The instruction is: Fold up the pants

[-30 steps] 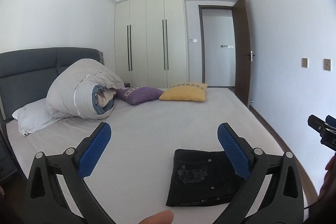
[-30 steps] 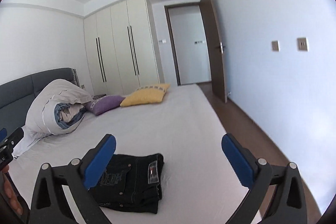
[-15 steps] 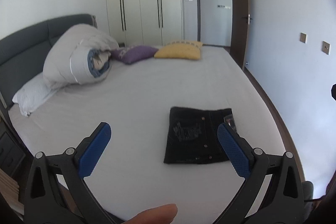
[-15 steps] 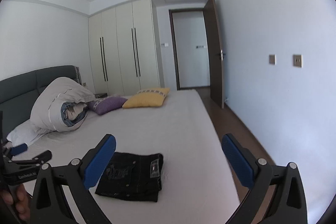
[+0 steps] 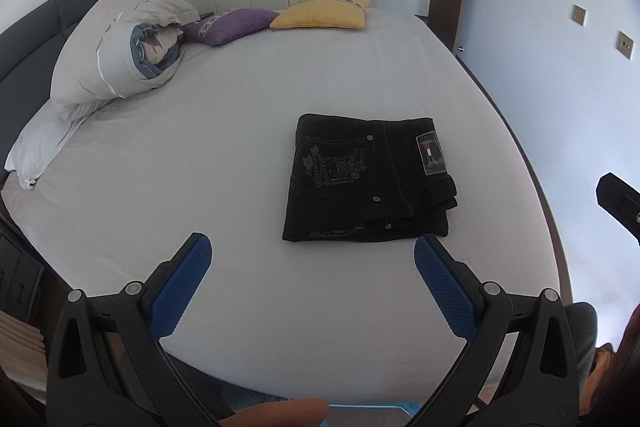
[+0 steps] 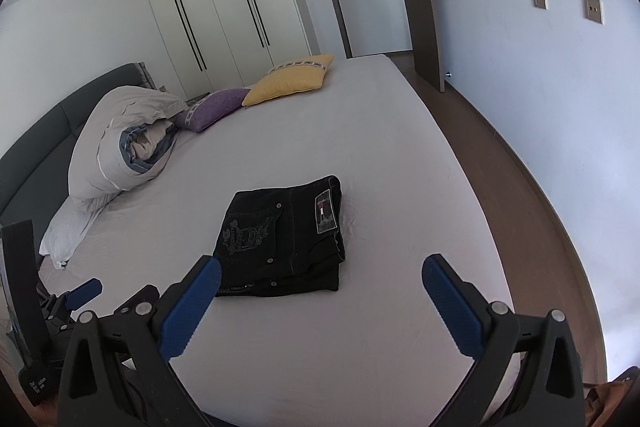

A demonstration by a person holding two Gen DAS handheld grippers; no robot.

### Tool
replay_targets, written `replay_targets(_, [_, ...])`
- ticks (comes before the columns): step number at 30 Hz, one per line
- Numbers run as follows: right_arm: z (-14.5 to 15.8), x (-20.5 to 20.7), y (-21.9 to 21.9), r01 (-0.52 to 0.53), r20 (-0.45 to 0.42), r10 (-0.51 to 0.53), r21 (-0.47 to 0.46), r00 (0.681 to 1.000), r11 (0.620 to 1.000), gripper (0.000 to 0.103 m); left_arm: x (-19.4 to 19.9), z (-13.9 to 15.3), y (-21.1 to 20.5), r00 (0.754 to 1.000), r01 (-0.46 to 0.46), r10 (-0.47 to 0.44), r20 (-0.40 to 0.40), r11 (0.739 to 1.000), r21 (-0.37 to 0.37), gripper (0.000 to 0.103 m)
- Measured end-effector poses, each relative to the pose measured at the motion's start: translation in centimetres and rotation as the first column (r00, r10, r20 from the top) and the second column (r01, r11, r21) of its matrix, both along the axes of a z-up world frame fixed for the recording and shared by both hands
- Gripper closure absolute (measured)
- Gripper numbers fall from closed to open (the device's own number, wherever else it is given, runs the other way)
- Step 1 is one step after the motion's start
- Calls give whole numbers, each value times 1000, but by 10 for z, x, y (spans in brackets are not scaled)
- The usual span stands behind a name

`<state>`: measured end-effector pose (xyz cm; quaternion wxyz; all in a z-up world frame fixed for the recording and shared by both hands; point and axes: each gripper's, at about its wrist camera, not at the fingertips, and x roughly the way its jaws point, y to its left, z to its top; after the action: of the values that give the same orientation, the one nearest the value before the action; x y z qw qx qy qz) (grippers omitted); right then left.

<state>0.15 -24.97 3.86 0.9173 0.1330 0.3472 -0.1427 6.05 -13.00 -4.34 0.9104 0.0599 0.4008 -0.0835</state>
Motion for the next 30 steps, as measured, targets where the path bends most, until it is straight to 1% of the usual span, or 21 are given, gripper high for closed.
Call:
replay_targets(9, [-1,8,7,-28,-32,28,-12,999,1000,0,2,-2,4,999,-23,22,-29,1000,-10,0])
replay_targets(15, [0,10,9,-36,-37,36,-13,999,999,0,3,-4,3,999,-18,18,-29,1000,-5,0])
replay_targets(30, [-3,10,11,-38,-49,37,-13,998,999,0,7,-8,2,999,-10,9,-42,1000,-20,0])
